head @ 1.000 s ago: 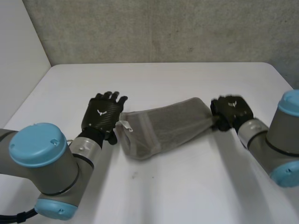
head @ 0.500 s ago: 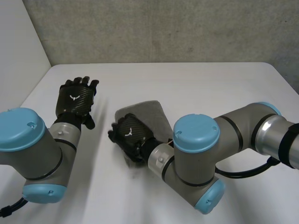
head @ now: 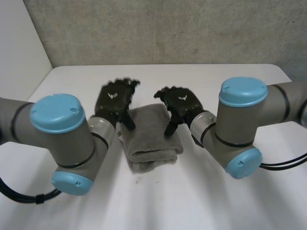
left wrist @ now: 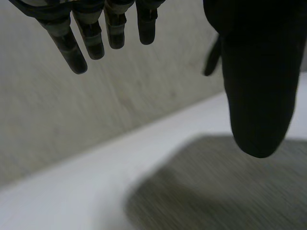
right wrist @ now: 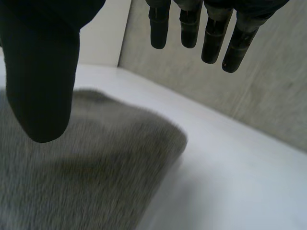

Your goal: Fold the towel.

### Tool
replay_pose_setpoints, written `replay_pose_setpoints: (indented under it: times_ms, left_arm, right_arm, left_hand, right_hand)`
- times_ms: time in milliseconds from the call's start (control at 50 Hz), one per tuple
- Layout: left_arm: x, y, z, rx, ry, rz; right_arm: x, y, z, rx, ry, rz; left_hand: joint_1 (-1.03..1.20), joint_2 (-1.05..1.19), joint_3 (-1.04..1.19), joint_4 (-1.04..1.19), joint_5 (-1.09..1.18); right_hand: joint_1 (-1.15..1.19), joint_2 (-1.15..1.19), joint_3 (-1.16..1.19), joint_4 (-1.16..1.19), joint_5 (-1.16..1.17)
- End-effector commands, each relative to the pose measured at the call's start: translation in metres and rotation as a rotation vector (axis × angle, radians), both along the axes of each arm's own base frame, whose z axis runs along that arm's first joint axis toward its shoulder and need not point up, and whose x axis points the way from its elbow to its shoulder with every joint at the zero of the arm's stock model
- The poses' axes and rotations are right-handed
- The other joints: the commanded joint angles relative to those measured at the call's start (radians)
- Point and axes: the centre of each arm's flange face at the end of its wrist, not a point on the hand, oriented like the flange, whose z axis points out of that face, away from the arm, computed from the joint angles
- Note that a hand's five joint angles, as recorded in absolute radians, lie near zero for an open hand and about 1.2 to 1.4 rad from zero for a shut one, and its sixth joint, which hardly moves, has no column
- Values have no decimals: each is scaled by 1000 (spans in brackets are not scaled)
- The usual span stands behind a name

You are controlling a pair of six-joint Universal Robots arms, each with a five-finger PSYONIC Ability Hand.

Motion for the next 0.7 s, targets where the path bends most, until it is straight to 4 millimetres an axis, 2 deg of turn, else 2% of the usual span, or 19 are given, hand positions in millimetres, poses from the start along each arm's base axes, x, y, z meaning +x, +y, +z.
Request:
replay_pose_setpoints:
  times_ms: [20, 160, 220, 260, 280, 300, 320, 360, 380, 420, 440, 460, 480, 520, 540, 580, 640, 680, 700]
  left_arm:
    - [5, 3, -59, 270, -46, 19]
    - [14, 0, -71, 308, -70, 48]
    - [20, -3, -64, 298, -63, 64]
    - [21, -4, -55, 276, -53, 65]
    - [21, -5, -44, 250, -43, 63]
    - [21, -5, -33, 221, -39, 59]
    - [21, -5, -33, 221, -39, 59]
    - [20, -6, -5, 143, -28, 51]
    - [20, -6, -5, 143, -28, 51]
    - [21, -4, 31, 49, 0, 43]
    - [21, -4, 31, 49, 0, 43]
    - [21, -2, 49, 5, 22, 41]
    - [21, -2, 49, 5, 22, 41]
    - [24, 3, 87, -75, 70, 41]
    - [25, 3, 87, -75, 70, 42]
    - [32, 11, 123, -134, 106, 48]
    - [40, 13, 137, -154, 116, 62]
    - [58, 9, 153, -167, 121, 110]
    - [58, 9, 153, -167, 121, 111]
  right_arm:
    - [7, -6, -44, 115, 63, 58]
    - [1, -16, -49, 147, 99, 33]
    - [-3, -22, -40, 122, 100, 19]
    - [-5, -24, -20, 67, 96, 15]
    - [-5, -24, -20, 67, 96, 15]
    - [-6, -24, -5, 31, 80, 12]
    - [-6, -24, -4, 31, 80, 12]
    - [-9, -23, 27, -31, 41, -15]
    - [-9, -23, 27, -31, 41, -15]
    - [-17, -23, 64, -120, -2, -84]
    - [-17, -23, 64, -120, -3, -85]
    - [-23, -22, 83, -167, -27, -125]
    - [-23, -22, 84, -167, -27, -126]
    - [-43, -23, 117, -251, -66, -223]
    - [-43, -23, 117, -252, -66, -223]
    - [-62, -21, 143, -319, -89, -286]
    - [-80, -18, 155, -339, -89, -325]
    - [-89, -19, 155, -338, -75, -347]
    - [-89, -19, 155, -338, -75, -347]
  left_hand:
    - [25, 23, 21, 24, -5]
    - [22, 20, 18, 21, -8]
    - [22, 20, 18, 21, -8]
    - [19, 17, 15, 18, -11]
    - [19, 17, 15, 18, -11]
    - [19, 17, 15, 18, -11]
    - [19, 17, 15, 18, -11]
    - [13, 11, 9, 12, -17]
    - [13, 11, 9, 12, -17]
    - [11, 8, 6, 9, -20]
    - [11, 8, 6, 9, -20]
    - [11, 8, 6, 9, -20]
    - [11, 8, 6, 9, -20]
    - [13, 11, 9, 12, -17]
    - [13, 11, 9, 12, -17]
    - [25, 23, 21, 24, -5]
    - [34, 32, 29, 33, 4]
    - [37, 35, 32, 35, 7]
    - [37, 35, 32, 35, 7]
  right_hand:
    - [-35, -53, -40, -58, -60]
    - [-35, -53, -40, -58, -60]
    - [-35, -53, -40, -58, -60]
    - [-35, -53, -40, -58, -60]
    - [-35, -53, -40, -58, -60]
    - [-35, -53, -40, -58, -60]
    - [-35, -53, -40, -58, -60]
    - [-35, -53, -40, -58, -60]
    - [-35, -53, -40, -58, -60]
    - [-35, -53, -40, -58, -60]
    - [-35, -53, -40, -58, -60]
    - [-35, -53, -40, -58, -60]
    - [-35, -53, -40, -58, -60]
    - [-35, -53, -40, -58, -60]
    - [-35, -53, -40, -58, -60]
    - [-35, -53, -40, -58, -60]
    - [-35, -53, -40, -58, -60]
    - [-35, -53, -40, -58, -60]
    - [-35, -53, -40, -58, -60]
